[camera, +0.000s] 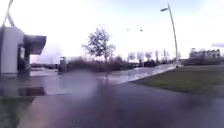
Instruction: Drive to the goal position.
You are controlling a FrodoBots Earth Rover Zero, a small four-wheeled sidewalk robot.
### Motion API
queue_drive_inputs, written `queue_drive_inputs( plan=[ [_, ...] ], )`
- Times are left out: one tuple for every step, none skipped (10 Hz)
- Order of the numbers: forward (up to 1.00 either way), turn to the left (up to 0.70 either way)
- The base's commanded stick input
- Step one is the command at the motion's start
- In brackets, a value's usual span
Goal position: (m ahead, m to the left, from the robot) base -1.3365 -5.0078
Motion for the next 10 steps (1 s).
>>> queue_drive_inputs(
  plan=[
    [0.0,-0.45],
    [0.0,-0.45],
    [0.0,-0.45],
    [0.0,-0.45],
    [0.0,-0.45],
    [0.0,-0.45],
    [0.0,-0.45],
    [0.0,-0.45],
    [0.0,-0.45],
    [0.0,-0.45]
  ],
)
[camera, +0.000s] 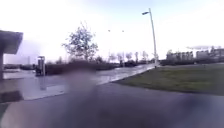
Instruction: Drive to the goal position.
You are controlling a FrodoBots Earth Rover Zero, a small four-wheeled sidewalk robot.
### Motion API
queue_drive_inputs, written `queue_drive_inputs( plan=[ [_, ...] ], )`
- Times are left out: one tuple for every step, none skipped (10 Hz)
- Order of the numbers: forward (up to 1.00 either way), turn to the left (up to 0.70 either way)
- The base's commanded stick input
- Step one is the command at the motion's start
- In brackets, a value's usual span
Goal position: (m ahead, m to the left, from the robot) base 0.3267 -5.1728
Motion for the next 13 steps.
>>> queue_drive_inputs(
  plan=[
    [0.0,-0.45],
    [0.0,-0.45],
    [0.0,-0.45],
    [0.0,-0.45],
    [0.0,-0.45],
    [0.0,-0.45],
    [0.0,-0.45],
    [0.0,-0.45],
    [0.0,-0.45],
    [0.0,-0.45],
    [0.0,-0.45],
    [0.0,-0.45],
    [0.0,-0.45]
  ],
)
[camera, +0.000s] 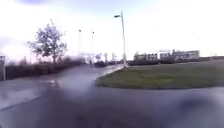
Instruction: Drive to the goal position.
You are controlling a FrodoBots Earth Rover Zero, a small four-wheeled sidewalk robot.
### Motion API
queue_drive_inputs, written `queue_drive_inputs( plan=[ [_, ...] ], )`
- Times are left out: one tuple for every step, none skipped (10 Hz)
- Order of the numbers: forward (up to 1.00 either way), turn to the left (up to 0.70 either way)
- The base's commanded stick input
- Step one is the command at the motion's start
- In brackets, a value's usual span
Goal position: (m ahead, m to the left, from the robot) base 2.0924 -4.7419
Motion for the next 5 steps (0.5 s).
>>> queue_drive_inputs(
  plan=[
    [0.0,-0.45],
    [0.0,-0.45],
    [0.0,-0.45],
    [0.0,-0.45],
    [0.0,-0.45]
  ],
)
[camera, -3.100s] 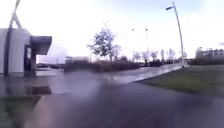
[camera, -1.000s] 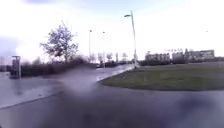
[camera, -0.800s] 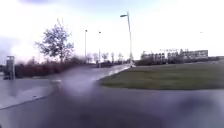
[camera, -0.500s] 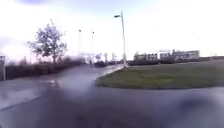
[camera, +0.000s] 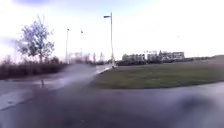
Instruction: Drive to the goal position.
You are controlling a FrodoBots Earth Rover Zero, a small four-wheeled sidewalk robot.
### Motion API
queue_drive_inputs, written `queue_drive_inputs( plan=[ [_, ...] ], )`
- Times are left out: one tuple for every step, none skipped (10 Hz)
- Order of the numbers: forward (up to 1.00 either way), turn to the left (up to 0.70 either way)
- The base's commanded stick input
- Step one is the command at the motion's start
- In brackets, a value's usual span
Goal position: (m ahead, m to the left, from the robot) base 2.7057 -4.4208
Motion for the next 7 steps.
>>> queue_drive_inputs(
  plan=[
    [0.0,-0.45],
    [0.0,-0.45],
    [0.0,-0.45],
    [0.0,-0.45],
    [0.0,-0.45],
    [0.0,-0.45],
    [0.0,-0.45]
  ],
)
